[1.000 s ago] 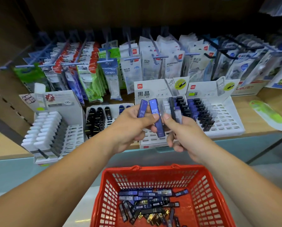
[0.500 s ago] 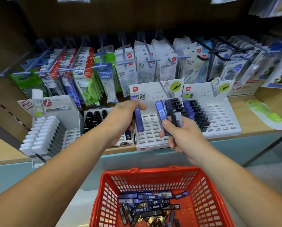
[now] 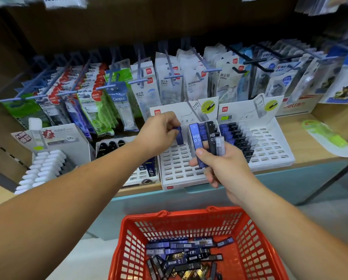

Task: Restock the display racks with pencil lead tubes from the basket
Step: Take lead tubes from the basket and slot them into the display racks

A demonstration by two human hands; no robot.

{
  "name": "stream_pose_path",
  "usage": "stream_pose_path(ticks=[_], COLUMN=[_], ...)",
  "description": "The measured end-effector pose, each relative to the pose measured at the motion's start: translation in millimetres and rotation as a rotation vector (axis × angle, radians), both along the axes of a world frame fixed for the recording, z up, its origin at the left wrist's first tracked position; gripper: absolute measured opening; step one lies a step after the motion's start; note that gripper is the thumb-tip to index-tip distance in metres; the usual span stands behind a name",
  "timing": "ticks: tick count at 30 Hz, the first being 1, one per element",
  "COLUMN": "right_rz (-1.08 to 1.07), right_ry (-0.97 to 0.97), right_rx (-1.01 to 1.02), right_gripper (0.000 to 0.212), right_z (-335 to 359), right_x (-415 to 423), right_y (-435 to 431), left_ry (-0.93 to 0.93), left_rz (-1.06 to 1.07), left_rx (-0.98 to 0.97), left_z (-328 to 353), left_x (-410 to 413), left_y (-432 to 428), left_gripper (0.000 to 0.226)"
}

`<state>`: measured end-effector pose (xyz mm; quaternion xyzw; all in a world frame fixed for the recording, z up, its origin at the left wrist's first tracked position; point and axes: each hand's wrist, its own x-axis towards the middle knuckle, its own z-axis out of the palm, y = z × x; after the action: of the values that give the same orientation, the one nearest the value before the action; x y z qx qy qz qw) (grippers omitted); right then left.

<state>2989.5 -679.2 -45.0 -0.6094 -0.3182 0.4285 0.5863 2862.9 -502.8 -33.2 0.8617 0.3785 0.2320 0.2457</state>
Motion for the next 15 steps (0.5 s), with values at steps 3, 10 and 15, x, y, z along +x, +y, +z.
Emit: stream_pose_path(ticks=[3, 10, 15], right_rz=[-0.036, -0.036, -0.031], right_ry=[0.035, 0.036, 0.015], right_rx=[0.014, 0.002, 0.004], right_gripper=[0.007, 0.007, 0.006], right_z=[1, 1, 2], right_x=[4, 6, 5], right_y=[-2, -4, -5], left_ry=[-0.017, 0.029, 0.127], left_rz=[-0.017, -0.082, -0.029], left_rx=[-0.036, -0.008, 0.147], left_z=[0, 4, 10], left_x=[1, 6, 10], left_y=[4, 0, -1], left_gripper=[0.015, 0.009, 0.007])
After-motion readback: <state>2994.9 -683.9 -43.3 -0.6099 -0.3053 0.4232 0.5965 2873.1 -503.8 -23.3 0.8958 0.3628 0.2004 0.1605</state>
